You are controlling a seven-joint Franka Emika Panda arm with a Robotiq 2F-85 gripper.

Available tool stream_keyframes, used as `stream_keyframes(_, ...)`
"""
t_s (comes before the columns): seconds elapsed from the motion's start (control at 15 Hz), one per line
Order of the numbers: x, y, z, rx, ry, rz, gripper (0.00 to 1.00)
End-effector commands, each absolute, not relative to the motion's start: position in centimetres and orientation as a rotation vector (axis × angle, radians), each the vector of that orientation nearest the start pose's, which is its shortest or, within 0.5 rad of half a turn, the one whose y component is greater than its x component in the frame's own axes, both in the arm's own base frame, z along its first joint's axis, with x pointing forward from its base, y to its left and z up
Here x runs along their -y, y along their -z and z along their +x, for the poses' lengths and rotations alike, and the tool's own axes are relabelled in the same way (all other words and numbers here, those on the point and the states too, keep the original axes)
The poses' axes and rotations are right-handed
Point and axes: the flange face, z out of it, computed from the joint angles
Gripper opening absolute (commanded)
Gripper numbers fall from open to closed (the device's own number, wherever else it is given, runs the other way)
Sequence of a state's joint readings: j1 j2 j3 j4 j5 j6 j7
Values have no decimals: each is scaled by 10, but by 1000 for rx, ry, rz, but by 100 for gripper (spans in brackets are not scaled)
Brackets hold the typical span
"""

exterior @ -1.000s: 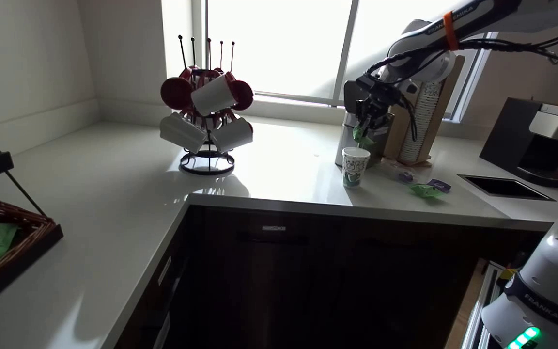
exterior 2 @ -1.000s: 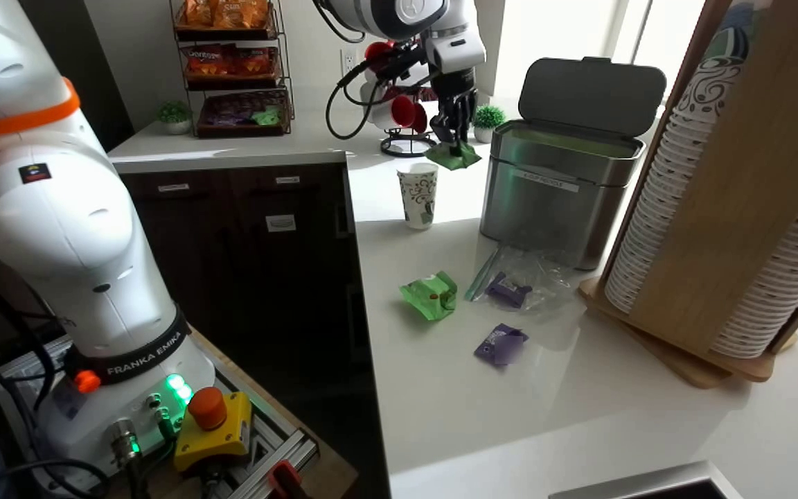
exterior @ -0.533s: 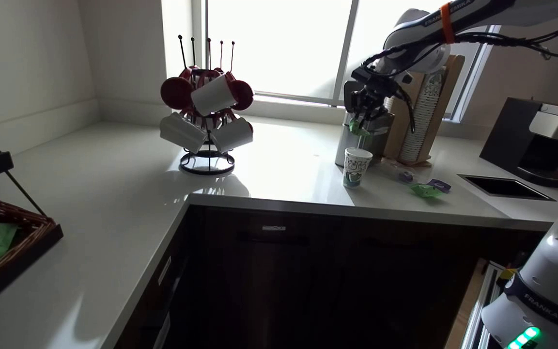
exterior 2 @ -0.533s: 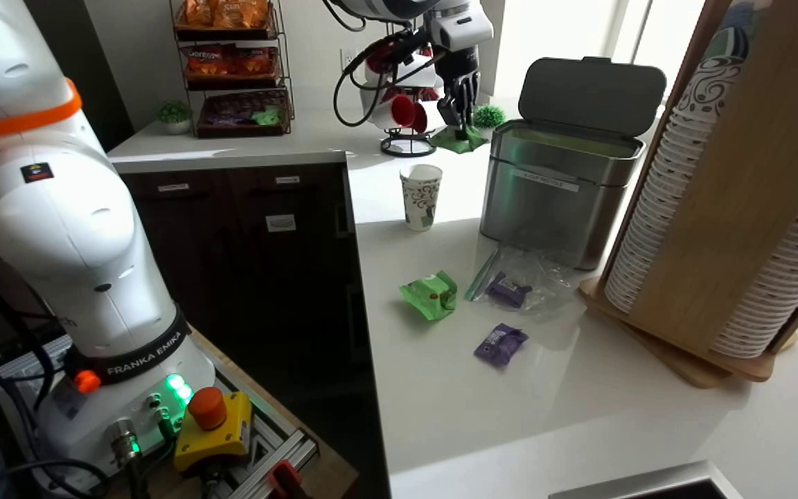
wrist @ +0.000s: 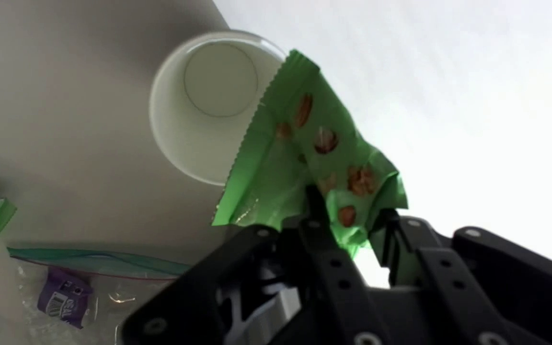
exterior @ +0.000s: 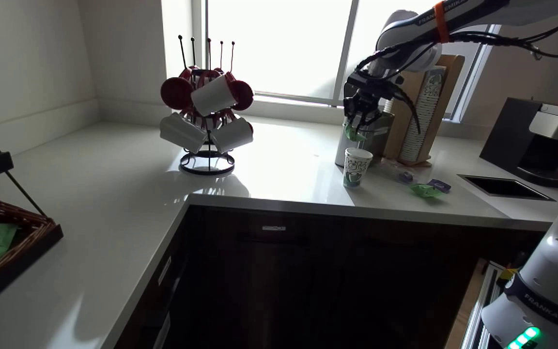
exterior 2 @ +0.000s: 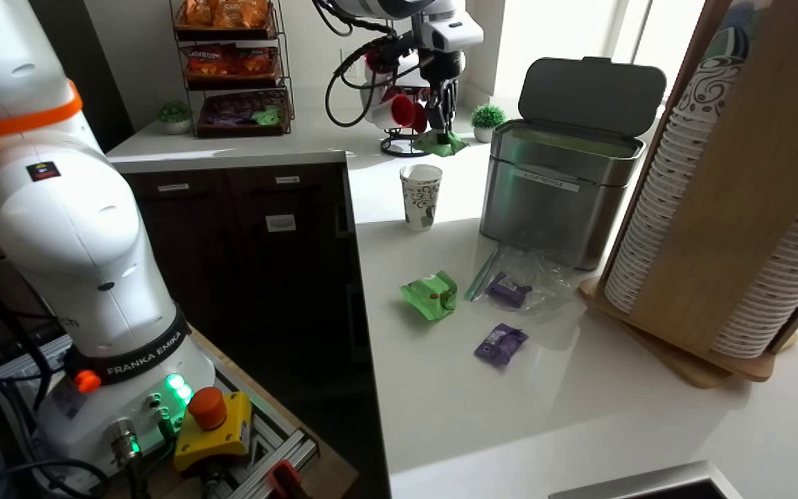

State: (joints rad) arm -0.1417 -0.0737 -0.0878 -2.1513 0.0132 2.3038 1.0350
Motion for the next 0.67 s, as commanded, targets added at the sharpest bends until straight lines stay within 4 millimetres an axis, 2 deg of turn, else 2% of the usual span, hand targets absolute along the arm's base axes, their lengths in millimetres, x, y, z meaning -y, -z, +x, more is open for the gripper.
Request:
stream_keyframes(0.0,112,-453,529,-1748,261,-2517,6)
stream_keyframes(0.33,100,-441,532,-1706,226,-2600,6)
stream_keyframes(0.6,101,-426,543,-1694,205,-2629,6)
